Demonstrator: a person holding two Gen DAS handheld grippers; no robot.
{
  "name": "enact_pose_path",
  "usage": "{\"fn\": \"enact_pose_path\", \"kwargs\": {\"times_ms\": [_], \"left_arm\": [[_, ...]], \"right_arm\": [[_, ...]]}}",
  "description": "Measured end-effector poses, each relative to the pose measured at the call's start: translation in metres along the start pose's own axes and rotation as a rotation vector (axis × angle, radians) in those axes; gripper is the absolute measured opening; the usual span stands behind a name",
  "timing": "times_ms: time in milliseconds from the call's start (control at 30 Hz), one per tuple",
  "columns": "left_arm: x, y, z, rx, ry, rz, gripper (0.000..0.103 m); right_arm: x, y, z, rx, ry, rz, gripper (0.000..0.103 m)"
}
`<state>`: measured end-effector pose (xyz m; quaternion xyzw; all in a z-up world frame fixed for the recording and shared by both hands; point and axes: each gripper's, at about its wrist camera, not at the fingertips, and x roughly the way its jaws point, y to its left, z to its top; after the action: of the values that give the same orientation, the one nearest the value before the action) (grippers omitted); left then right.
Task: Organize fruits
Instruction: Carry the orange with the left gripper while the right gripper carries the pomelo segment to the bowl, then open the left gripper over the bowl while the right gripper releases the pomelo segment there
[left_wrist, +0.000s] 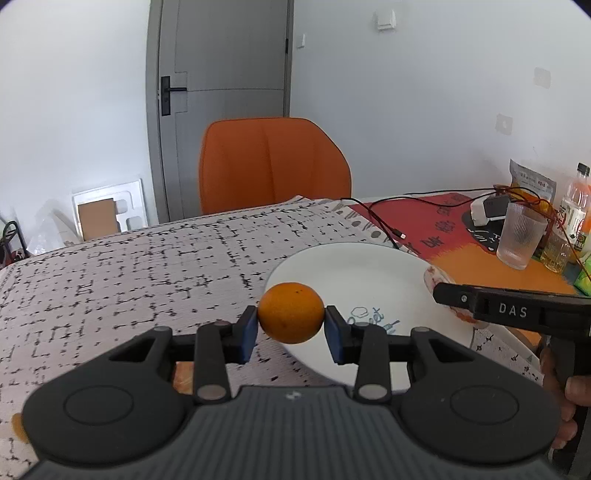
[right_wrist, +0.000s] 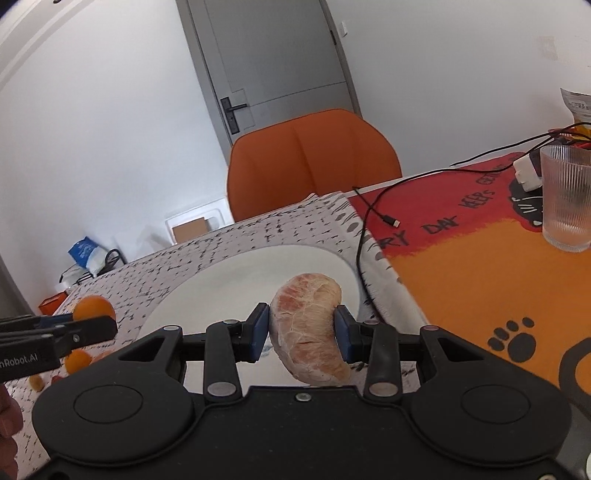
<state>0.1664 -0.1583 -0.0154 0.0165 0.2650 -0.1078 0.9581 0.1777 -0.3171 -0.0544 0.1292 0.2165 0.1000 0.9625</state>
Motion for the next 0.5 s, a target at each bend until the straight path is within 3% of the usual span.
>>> {"fn": "enact_pose_path", "kwargs": {"times_ms": [200, 400, 500], "left_arm": [[0.020, -0.011, 0.001, 0.012, 0.028, -0.013, 0.037], [0.030, -0.015, 0.002, 0.011, 0.043, -0.024, 0.038], [0.028, -0.016, 0.002, 0.016, 0.012, -0.012, 0.040]], "right_arm": [[0.009, -0.004, 0.003, 0.002, -0.007, -0.007, 0.039], [-0.010, -0.012, 0.005, 0.044, -0.057, -0.014, 0.040], [-0.021, -0.022, 0.004, 0.101, -0.073, -0.019, 0.040]]}}
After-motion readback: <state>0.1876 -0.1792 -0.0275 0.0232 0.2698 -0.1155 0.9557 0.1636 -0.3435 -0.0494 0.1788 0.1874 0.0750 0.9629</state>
